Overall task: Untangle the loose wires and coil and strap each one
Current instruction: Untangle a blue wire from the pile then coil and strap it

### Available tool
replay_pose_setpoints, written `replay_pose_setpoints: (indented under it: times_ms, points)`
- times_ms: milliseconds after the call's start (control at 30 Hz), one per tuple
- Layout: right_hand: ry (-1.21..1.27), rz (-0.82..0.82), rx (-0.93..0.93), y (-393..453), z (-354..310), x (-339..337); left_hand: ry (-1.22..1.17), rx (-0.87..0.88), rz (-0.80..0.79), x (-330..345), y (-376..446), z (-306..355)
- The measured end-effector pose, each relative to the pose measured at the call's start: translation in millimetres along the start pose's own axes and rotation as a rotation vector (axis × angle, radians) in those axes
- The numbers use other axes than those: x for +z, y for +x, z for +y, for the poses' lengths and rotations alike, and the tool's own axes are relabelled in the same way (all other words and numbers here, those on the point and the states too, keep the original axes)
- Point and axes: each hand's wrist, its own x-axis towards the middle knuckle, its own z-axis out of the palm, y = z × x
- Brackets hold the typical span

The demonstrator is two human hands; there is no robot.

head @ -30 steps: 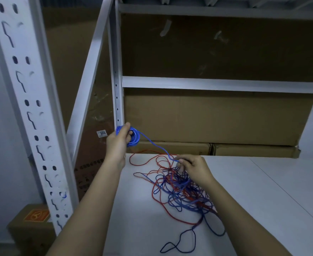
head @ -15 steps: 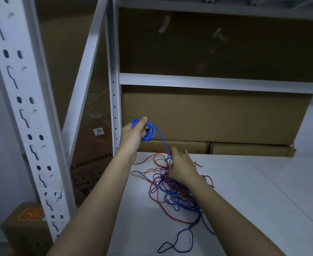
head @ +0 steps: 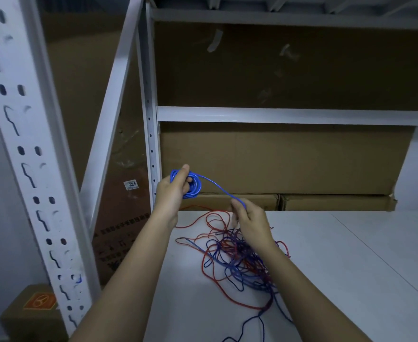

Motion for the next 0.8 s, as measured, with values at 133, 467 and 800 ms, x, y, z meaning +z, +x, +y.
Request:
replay_pose_setpoints:
  times_ms: [133, 467, 800]
  points:
    - [-0.217, 0.173, -0.049, 20, -13, -13, -0.035, -0.098, -0.146, -8, -5, -1]
    - [-1.077, -0.323, -0.228, 10, -6, 20, -0.387, -0.060, -0.332, 3, -9, 3]
    - [-0.607, -0.378, -0.523, -17, -27, 0, 0.818, 0.234, -0.100, 5, -4, -42]
